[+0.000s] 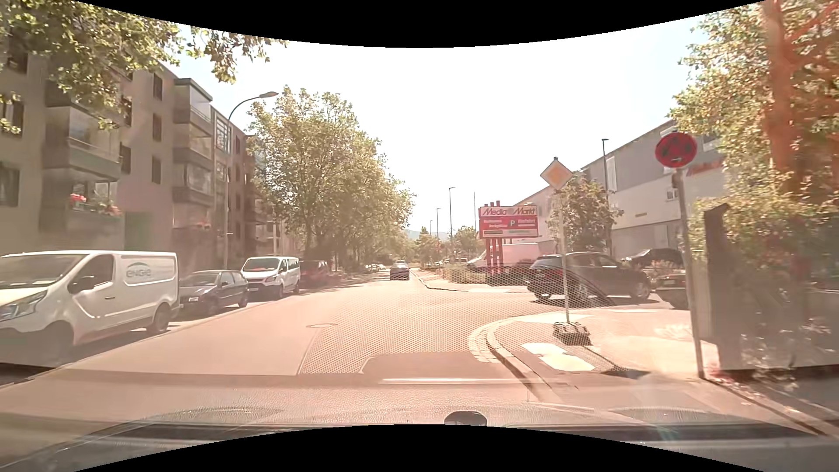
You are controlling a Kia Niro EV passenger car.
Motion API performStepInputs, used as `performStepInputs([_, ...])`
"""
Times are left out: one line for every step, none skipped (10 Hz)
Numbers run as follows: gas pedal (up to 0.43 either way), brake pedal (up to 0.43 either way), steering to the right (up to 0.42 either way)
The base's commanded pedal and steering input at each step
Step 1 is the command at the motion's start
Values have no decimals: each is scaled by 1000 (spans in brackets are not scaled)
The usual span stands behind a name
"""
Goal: Follow the waypoints while adhering to traffic rules and regulations
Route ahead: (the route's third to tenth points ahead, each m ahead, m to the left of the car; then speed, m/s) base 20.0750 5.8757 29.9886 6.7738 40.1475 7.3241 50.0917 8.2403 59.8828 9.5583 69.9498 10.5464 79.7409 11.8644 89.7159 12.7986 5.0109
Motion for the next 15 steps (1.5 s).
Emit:
performStepInputs([0, 110, -104])
performStepInputs([0, 116, -89])
performStepInputs([0, 116, -76])
performStepInputs([0, 116, -66])
performStepInputs([0, 110, -59])
performStepInputs([0, 104, -54])
performStepInputs([0, 104, -46])
performStepInputs([0, 98, -36])
performStepInputs([0, 98, -23])
performStepInputs([0, 104, -11])
performStepInputs([0, 104, -6])
performStepInputs([0, 98, -4])
performStepInputs([0, 98, -4])
performStepInputs([0, 104, -3])
performStepInputs([0, 98, 2])
